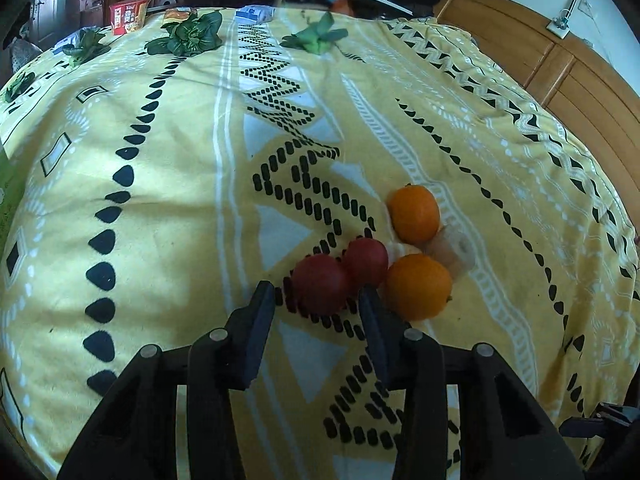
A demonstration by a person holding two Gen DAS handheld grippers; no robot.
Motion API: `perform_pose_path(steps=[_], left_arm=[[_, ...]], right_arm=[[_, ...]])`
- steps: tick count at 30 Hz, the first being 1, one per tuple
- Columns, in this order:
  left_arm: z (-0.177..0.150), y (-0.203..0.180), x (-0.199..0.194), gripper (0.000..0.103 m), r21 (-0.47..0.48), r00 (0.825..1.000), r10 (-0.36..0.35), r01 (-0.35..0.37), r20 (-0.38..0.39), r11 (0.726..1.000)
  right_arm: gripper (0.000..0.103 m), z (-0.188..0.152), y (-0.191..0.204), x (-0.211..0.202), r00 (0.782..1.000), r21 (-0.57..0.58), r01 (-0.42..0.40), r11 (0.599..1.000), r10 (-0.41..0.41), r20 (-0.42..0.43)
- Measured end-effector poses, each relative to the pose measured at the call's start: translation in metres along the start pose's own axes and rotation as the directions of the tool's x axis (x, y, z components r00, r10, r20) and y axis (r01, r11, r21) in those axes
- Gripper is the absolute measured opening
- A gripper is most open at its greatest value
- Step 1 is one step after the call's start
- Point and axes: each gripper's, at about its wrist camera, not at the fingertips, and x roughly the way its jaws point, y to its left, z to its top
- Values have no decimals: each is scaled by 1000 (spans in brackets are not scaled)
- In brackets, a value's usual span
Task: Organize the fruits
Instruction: 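Grasp a red tomato with the left tool while the right tool grasps the beige round slice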
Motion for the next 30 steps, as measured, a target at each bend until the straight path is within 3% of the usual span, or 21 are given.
perform_pose_path(steps=[3, 4, 5, 12, 15, 22, 28, 30], left_arm=[[2, -3, 3, 43, 9, 1000, -6, 6, 4, 1000], [2, -2, 3, 32, 8, 1000, -11, 11, 9, 1000], [1, -2, 1, 29, 8, 1000, -12, 12, 12, 1000], [-12, 5, -33, 30, -45, 997, 0, 3, 72, 999], [-20, 11, -53, 30, -84, 995, 4, 5, 101, 996], [-27, 14, -85, 30, -97, 988, 16, -1, 151, 995], [-26, 10, -92, 30, -79, 987, 12, 1, 162, 997], [-26, 8, -93, 30, -78, 987, 9, 4, 163, 997]], right_arm=[[68, 3, 1, 1, 1000, -4, 1, 1000, -1, 3], [67, 6, 1, 1, 1000, -6, 3, 1000, -3, 7], [66, 9, 1, 0, 1000, -10, 4, 1000, -4, 12], [59, 53, 8, 10, 996, -39, 5, 999, -2, 88], [51, 79, 9, 29, 995, -42, 1, 999, 3, 96], [50, 123, -3, 78, 994, 8, 65, 998, -66, 82], [50, 138, -11, 109, 991, 7, 131, 991, -131, 30], [45, 137, -15, 114, 990, 12, 139, 990, -139, 23]])
